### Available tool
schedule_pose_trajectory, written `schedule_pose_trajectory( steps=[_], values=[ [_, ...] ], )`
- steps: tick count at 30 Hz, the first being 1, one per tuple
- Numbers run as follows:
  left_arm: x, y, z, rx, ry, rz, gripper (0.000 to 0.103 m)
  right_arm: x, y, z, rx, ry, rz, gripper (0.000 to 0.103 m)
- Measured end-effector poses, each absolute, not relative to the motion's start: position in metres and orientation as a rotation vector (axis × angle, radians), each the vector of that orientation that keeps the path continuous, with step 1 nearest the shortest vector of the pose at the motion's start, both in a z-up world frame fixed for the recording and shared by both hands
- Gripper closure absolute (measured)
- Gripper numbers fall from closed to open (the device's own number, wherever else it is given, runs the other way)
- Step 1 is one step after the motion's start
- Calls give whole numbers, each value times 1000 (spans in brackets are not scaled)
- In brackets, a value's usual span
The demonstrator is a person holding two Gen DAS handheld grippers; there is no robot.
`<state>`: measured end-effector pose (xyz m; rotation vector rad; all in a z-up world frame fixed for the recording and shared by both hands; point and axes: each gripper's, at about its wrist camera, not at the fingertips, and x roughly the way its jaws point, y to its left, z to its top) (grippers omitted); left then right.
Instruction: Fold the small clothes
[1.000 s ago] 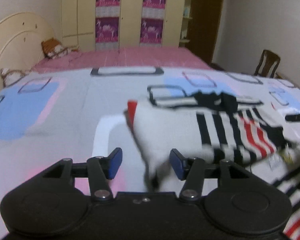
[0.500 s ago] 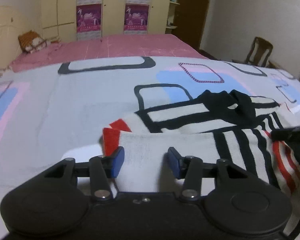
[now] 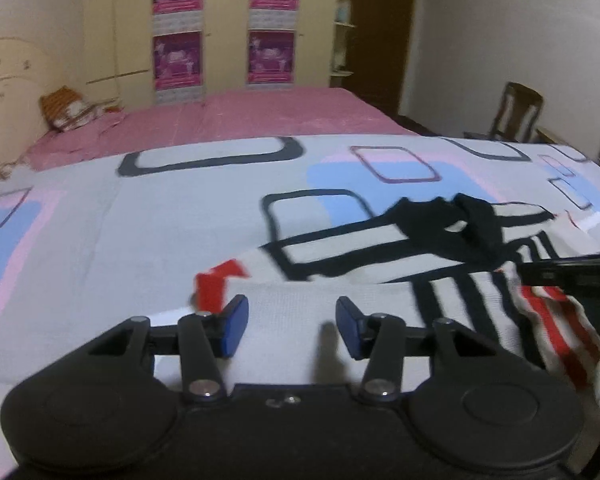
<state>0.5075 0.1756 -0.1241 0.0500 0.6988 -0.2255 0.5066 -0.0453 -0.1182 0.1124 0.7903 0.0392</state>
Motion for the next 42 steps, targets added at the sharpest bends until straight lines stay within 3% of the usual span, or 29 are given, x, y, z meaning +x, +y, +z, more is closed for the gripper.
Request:
schedule_pose_trajectory(
  steps=[6, 15, 16, 17, 18, 20, 21, 22, 23, 31, 36, 42],
  values=[
    [522, 192, -141, 31, 742, -211, 47, 516, -2, -130, 84, 813, 83, 80],
    [510, 187, -124, 14, 703, -212, 50, 499, -61, -121, 102, 783, -68, 79],
    [501, 179, -117, 14, 682, -238, 48, 493, -64, -116, 118, 758, -54, 69],
    [491, 165, -112, 26, 673, -262, 48, 489, -65, -112, 122, 748, -45, 40],
    [479, 148, -108, 52, 670, -277, 48, 484, -63, -111, 118, 743, -20, 33],
    [460, 123, -108, 39, 667, -275, 50, 478, -60, -111, 95, 741, 43, 34],
    [452, 113, -111, 8, 672, -287, 50, 473, -57, -111, 88, 749, 64, 40],
    [445, 104, -116, 0, 682, -294, 53, 471, -57, -114, 90, 771, 94, 56],
    [440, 97, -122, 13, 691, -289, 54, 466, -58, -115, 89, 796, 112, 59],
    [418, 137, -137, 61, 731, -188, 55, 445, -127, -133, 59, 825, -6, 59],
    [402, 123, -115, 40, 687, -189, 58, 437, -124, -114, 84, 772, 36, 59],
    [397, 119, -134, 40, 764, -169, 56, 433, -119, -130, -1, 824, 72, 59]
  ],
)
